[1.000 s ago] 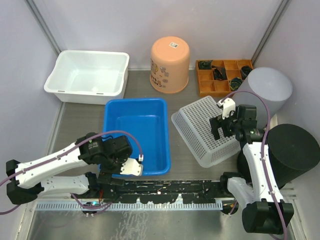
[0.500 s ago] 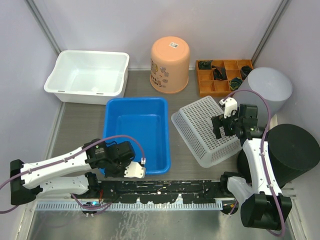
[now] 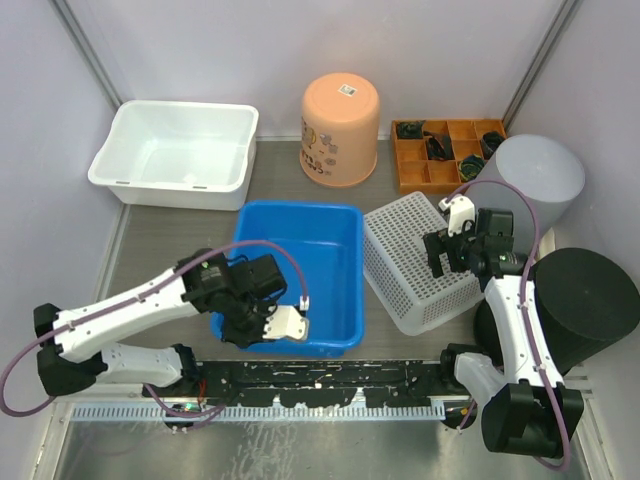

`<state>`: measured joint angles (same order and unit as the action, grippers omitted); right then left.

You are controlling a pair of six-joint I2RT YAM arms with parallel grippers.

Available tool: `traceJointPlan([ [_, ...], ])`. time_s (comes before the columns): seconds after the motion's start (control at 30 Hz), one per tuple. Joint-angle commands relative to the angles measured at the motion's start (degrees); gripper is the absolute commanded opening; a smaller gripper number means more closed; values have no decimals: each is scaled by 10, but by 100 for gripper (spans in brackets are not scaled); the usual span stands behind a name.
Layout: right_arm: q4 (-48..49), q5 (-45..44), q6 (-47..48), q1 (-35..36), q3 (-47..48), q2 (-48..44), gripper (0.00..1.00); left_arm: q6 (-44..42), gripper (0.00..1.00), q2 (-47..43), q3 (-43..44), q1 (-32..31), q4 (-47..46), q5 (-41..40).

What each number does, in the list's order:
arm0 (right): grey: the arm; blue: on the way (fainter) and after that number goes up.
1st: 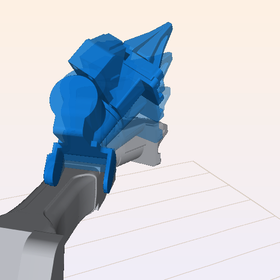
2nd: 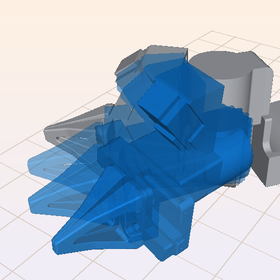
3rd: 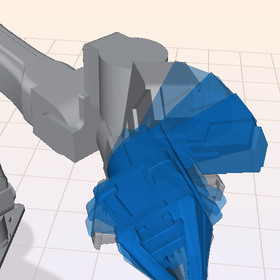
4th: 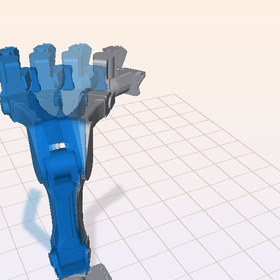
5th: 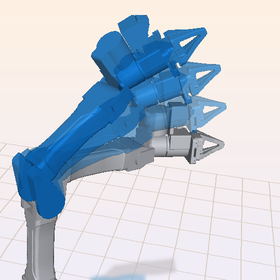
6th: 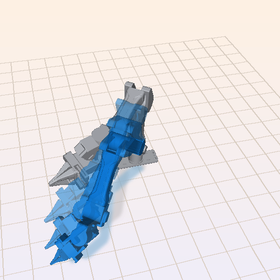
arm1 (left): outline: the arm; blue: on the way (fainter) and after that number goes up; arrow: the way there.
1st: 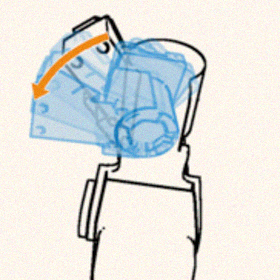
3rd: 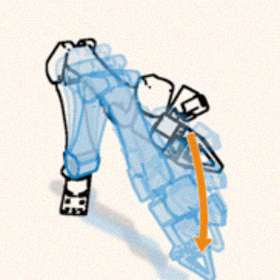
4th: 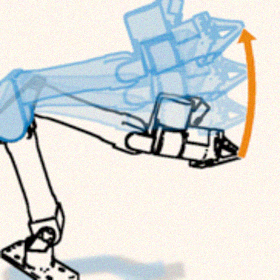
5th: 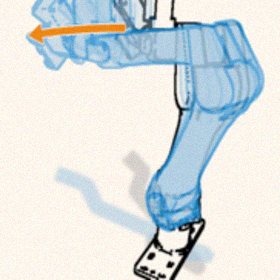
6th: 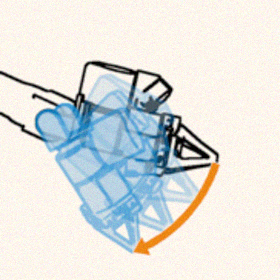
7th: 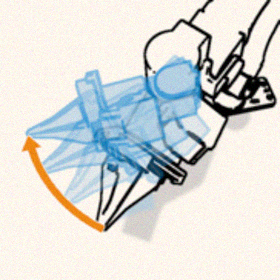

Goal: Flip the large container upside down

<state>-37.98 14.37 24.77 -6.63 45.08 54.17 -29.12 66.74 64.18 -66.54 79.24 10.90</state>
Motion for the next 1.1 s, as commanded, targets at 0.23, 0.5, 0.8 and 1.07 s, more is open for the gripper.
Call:
traceJointPlan([
  [0.23, 32, -17, -13, -4, 2, 10, 100, -74, 0, 25, 381, -5, 227, 233],
  [0.5, 32, -16, -15, -3, 2, 13, 100, -74, 0, 54, 500, 39, 224, 193],
  [0.8, 31, -11, -18, -3, 2, 5, 100, -61, 0, 255, 715, 391, 227, 391],
  [1.07, 27, -7, -18, -3, 3, 5, 100, -18, 0, 372, 684, 472, 227, 495],
])
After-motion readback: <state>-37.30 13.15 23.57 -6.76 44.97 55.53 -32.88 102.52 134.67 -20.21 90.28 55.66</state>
